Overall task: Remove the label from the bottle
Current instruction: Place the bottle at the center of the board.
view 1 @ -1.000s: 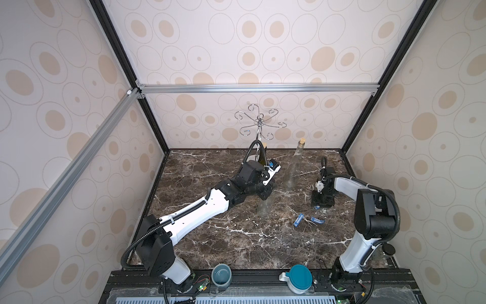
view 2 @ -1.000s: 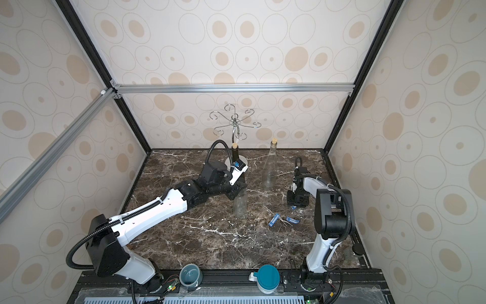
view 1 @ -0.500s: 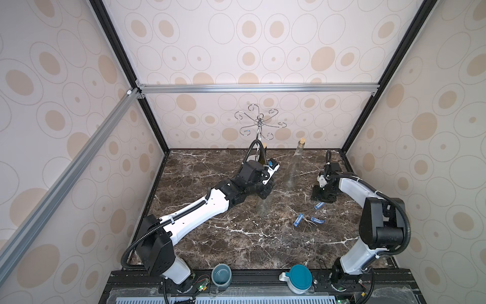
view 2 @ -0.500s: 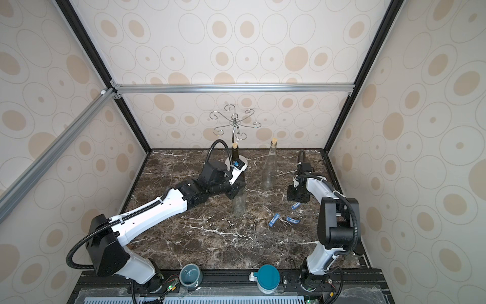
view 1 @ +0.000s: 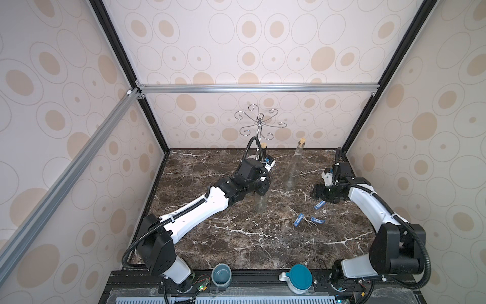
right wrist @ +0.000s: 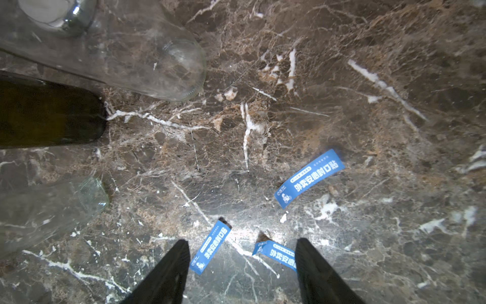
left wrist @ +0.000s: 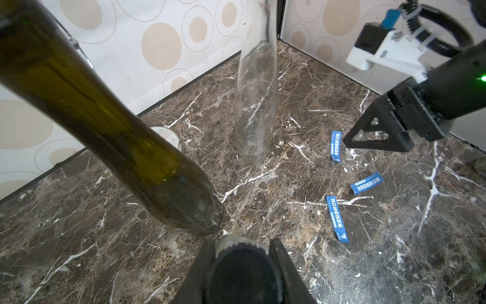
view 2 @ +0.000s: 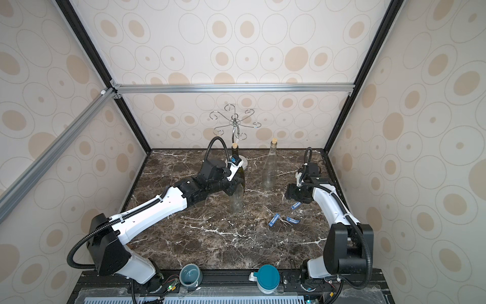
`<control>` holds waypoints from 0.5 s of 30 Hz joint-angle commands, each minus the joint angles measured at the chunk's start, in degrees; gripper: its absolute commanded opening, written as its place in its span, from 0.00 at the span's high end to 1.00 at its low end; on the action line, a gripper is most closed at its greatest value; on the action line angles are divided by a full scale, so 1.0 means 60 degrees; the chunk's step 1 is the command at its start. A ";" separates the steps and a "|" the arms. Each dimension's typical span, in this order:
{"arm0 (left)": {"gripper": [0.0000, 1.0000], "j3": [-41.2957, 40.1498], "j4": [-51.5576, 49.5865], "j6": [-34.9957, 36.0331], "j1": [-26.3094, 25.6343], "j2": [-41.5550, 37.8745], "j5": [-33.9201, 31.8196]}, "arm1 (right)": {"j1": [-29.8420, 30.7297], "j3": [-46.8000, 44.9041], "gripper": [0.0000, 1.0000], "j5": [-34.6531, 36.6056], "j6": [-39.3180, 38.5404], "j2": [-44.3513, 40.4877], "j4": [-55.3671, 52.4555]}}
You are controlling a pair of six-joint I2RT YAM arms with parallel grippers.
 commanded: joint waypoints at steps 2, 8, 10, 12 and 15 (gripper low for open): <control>0.89 0.0415 0.0359 -0.0306 0.0432 -0.0450 -0.0052 | 0.0082 -0.0197 0.32 -0.0258 0.0161 -0.0463 -0.0311; 0.90 0.0111 0.0412 -0.0390 0.1071 -0.0876 -0.0053 | 0.0323 -0.0204 0.31 -0.0247 0.0298 -0.0884 -0.0429; 0.90 0.0005 0.0416 -0.0383 0.1349 -0.1007 -0.0037 | 0.0452 -0.0208 0.31 -0.0244 0.0319 -0.1009 -0.0414; 0.90 -0.0097 0.0458 -0.0340 0.1594 -0.1104 -0.0045 | 0.0534 -0.0223 0.31 -0.0243 0.0343 -0.1062 -0.0400; 0.90 -0.0136 0.0461 -0.0263 0.1936 -0.1179 -0.0071 | 0.0582 -0.0279 0.31 -0.0214 0.0366 -0.1089 -0.0378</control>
